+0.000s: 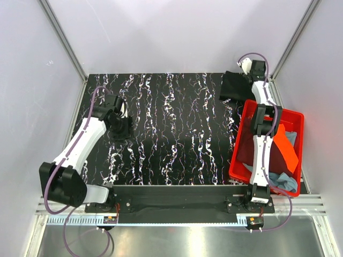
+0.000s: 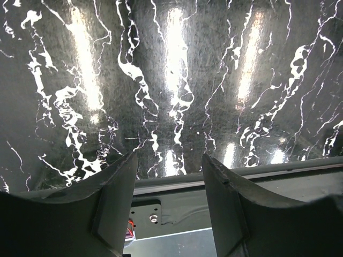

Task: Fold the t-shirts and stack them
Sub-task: Neatly place the folded tshirt to the corner

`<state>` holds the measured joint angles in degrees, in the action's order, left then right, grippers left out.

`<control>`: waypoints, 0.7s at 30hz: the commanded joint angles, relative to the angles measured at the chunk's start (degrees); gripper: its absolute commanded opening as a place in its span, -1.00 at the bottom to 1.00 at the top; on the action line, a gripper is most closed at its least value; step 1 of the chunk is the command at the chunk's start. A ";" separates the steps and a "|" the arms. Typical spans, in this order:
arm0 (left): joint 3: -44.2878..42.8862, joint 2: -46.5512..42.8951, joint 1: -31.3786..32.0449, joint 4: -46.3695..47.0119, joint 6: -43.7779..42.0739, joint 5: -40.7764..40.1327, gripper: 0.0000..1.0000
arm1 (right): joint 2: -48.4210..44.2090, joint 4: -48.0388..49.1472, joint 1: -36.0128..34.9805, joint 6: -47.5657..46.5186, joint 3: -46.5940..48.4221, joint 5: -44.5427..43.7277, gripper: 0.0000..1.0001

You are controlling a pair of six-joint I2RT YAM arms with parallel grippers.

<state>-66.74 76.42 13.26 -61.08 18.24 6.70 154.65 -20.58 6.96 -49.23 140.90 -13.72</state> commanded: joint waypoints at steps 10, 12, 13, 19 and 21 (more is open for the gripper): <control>-5.76 5.93 -1.22 -1.15 0.57 2.35 0.12 | 5.39 13.20 3.32 -9.39 8.59 13.54 -1.00; -6.64 7.25 -1.30 -1.41 0.57 2.62 0.12 | 5.58 13.81 3.93 -8.95 8.25 15.21 -1.00; -6.91 7.77 -1.30 -1.41 0.57 2.79 0.12 | 5.58 13.72 4.37 -8.34 8.16 15.30 -1.00; -8.84 10.67 -1.39 -0.80 1.53 4.46 0.12 | 5.84 15.48 4.99 -8.78 5.79 18.72 -1.00; -9.37 11.03 -1.30 -0.88 1.71 4.46 0.12 | 6.19 16.00 5.17 -8.43 5.70 19.08 -1.00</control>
<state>-73.36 87.13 12.14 -62.43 19.33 9.08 160.24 -9.02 12.32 -57.23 146.04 2.42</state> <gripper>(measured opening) 0.561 0.021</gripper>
